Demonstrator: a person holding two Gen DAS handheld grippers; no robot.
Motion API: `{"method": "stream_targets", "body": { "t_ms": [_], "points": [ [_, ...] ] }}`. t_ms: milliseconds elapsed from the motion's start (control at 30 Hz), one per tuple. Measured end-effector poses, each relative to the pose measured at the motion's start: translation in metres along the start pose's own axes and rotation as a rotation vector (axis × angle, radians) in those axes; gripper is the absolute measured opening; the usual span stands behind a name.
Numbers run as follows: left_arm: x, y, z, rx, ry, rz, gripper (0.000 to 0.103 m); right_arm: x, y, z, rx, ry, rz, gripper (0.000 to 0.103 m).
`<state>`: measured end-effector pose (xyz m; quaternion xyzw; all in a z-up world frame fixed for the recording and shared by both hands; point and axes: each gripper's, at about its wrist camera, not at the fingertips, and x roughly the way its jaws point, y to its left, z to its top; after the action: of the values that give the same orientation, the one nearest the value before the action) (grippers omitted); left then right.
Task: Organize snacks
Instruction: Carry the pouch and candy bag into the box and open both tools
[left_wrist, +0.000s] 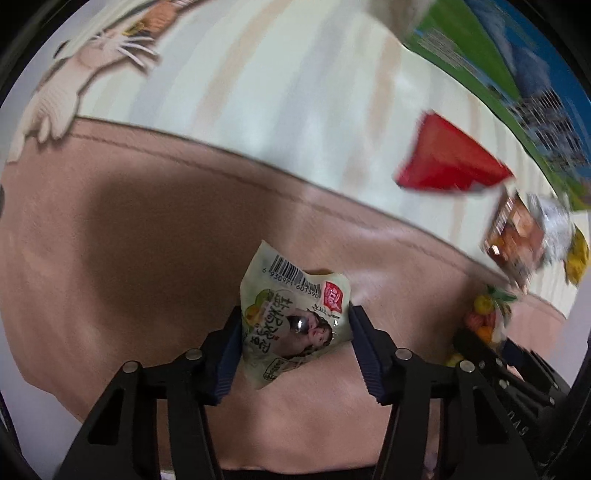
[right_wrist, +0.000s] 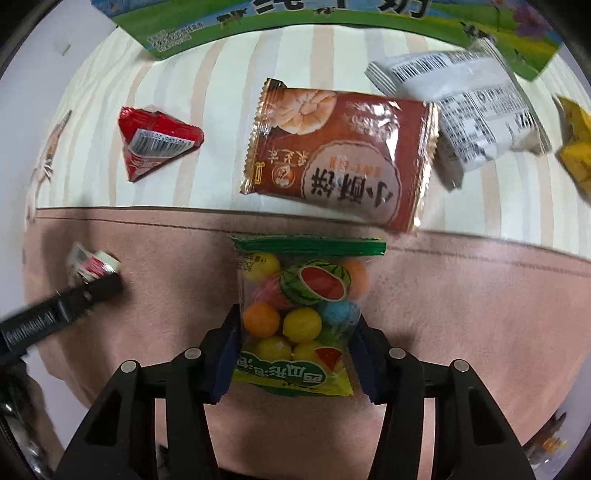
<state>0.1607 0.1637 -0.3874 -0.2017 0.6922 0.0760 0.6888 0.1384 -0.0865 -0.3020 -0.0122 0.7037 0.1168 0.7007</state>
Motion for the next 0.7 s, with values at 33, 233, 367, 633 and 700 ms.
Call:
{"method": "stream_targets", "body": {
  "t_ms": [33, 233, 367, 633, 700],
  "points": [
    [0.000, -0.002, -0.004, 0.001, 0.007, -0.015, 0.053, -0.003, -0.002, -0.003, 0.007, 0.000, 0.016, 0.055],
    [-0.015, -0.027, -0.020, 0.041, 0.020, -0.082, 0.053, -0.037, -0.026, -0.020, 0.041, -0.024, 0.092, 0.055],
    [-0.039, -0.049, -0.020, 0.095, -0.014, -0.118, 0.053, -0.068, -0.046, -0.017, 0.072, -0.067, 0.129, 0.055],
    [-0.114, -0.114, 0.009, 0.213, -0.108, -0.219, 0.053, -0.162, -0.087, 0.009, 0.100, -0.189, 0.218, 0.055],
    [-0.134, -0.132, 0.019, 0.247, -0.135, -0.242, 0.053, -0.182, -0.083, 0.025, 0.096, -0.220, 0.237, 0.055]
  ]
}}
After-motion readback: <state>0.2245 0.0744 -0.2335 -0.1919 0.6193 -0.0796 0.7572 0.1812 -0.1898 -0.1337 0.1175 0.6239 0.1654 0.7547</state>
